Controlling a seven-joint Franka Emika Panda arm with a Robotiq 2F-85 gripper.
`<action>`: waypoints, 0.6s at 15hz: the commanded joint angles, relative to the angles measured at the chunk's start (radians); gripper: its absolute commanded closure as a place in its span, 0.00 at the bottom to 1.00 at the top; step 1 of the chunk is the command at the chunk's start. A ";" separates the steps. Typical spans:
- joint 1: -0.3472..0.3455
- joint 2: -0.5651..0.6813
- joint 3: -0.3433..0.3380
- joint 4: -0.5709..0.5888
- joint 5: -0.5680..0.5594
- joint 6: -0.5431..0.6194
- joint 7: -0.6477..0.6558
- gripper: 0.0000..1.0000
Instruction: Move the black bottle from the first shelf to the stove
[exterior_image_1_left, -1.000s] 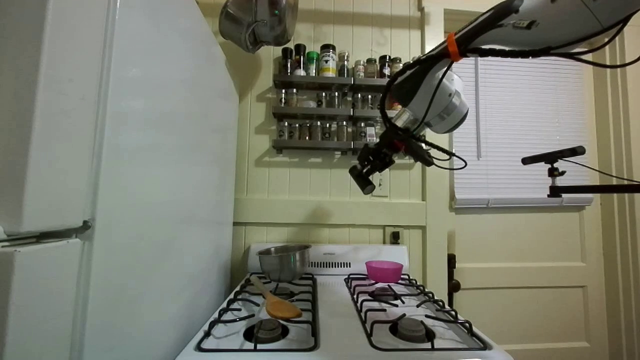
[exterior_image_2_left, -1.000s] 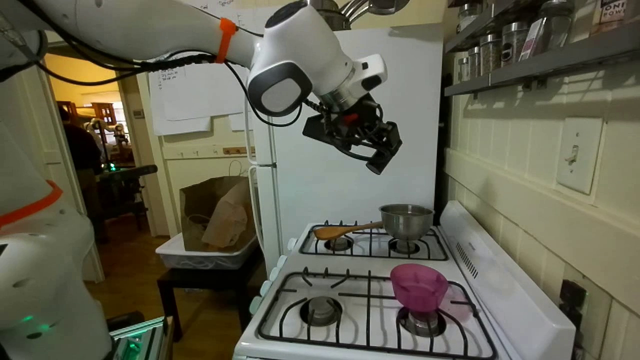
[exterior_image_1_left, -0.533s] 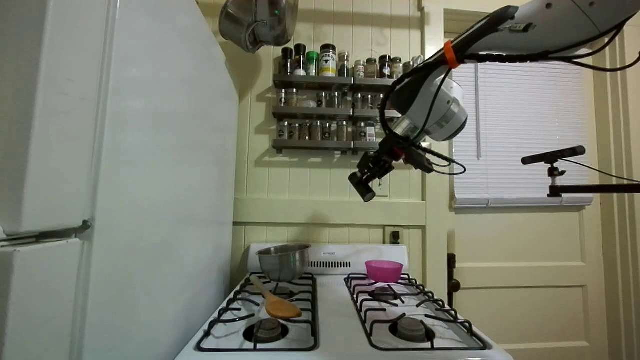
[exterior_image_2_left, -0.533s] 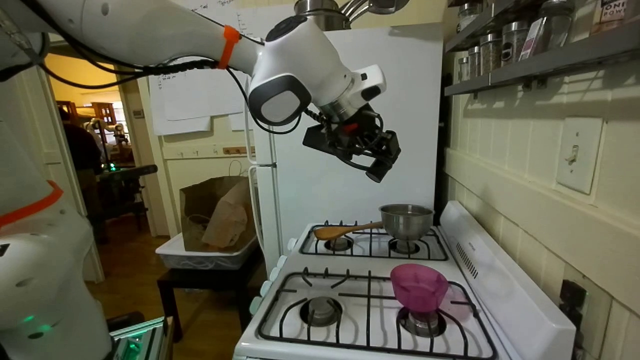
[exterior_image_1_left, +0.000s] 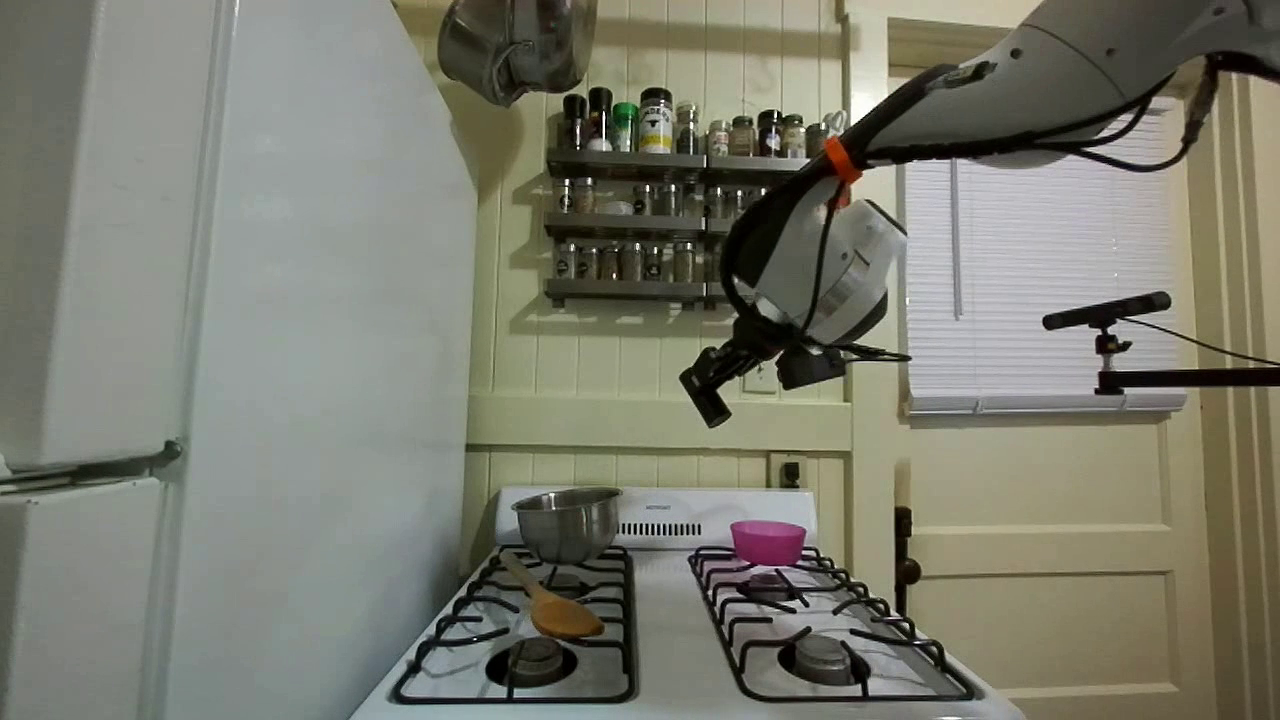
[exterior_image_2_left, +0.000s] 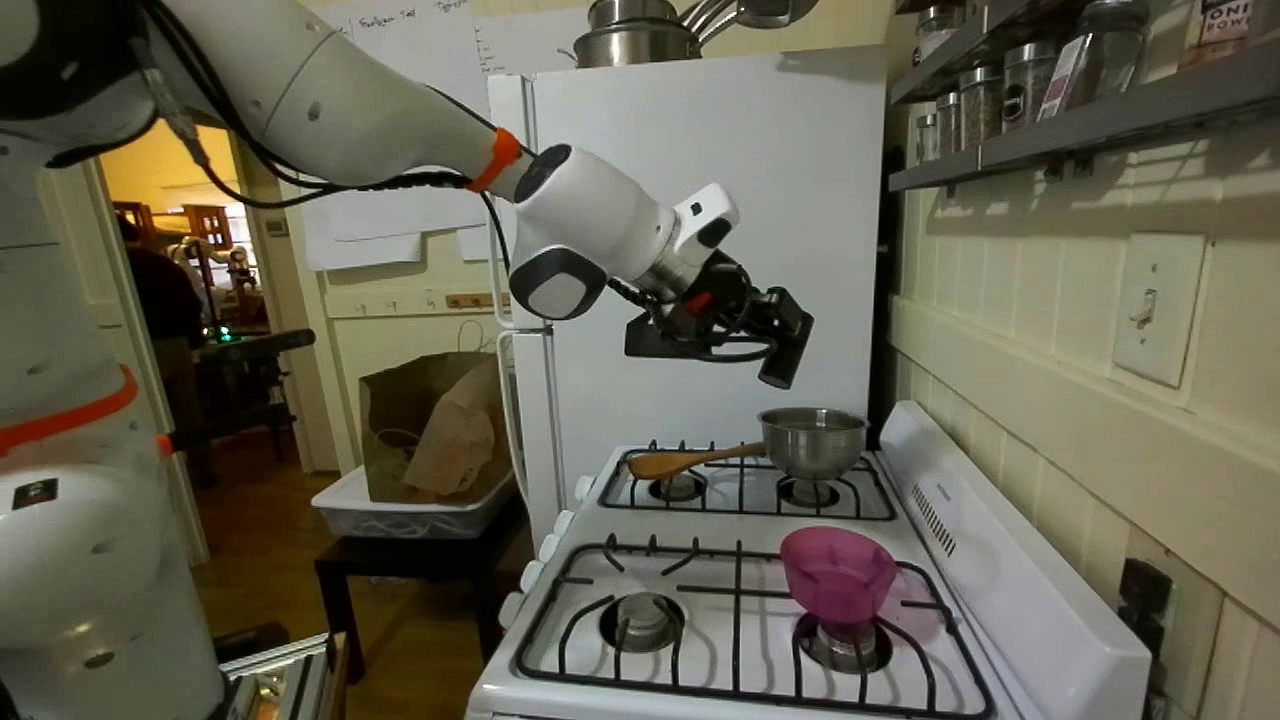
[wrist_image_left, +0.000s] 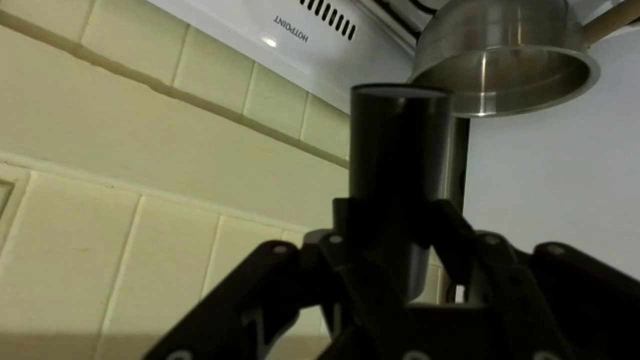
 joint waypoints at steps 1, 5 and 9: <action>0.184 0.036 -0.065 0.024 0.014 0.176 -0.004 0.81; 0.278 0.056 -0.133 -0.065 -0.244 0.340 0.371 0.81; 0.254 0.118 -0.191 -0.181 -0.440 0.497 0.671 0.81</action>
